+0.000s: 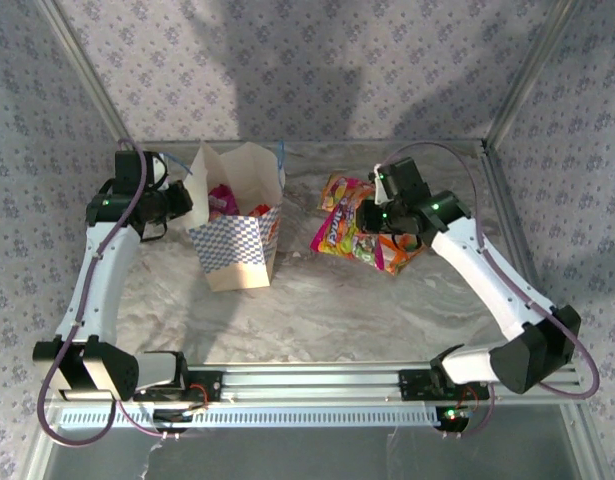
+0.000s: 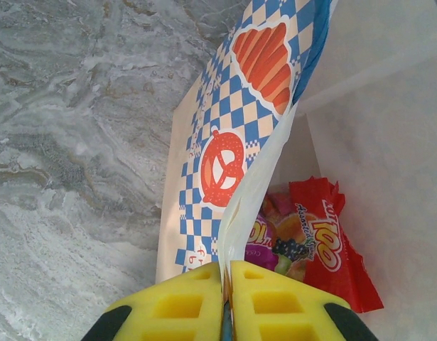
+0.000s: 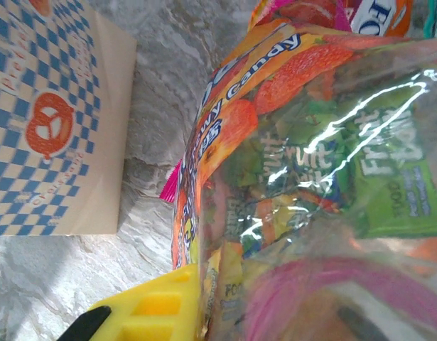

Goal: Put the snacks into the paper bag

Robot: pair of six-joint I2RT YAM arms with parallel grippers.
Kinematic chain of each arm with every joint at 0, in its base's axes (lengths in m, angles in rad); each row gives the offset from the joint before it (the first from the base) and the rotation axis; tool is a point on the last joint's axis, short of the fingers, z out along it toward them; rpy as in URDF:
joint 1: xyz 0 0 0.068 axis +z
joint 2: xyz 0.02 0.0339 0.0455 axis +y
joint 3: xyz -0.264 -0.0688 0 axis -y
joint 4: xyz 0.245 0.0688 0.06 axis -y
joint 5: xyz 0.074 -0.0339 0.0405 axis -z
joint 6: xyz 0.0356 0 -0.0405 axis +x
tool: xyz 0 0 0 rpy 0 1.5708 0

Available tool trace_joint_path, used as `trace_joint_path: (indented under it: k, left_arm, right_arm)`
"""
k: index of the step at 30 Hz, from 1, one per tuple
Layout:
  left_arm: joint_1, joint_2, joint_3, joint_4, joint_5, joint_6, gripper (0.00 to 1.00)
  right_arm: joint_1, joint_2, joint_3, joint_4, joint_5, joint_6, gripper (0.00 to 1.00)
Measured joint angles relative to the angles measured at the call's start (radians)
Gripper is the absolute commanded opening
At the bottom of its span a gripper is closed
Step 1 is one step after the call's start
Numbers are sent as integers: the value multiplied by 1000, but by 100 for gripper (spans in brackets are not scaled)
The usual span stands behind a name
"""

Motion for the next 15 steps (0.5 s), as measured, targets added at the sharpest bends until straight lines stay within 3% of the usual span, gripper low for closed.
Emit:
trace_joint_path:
  k: [15]
  left_arm:
    - [0, 0, 29, -2, 13, 0, 16]
  right_arm:
    - [88, -21, 189, -52, 86, -94, 13]
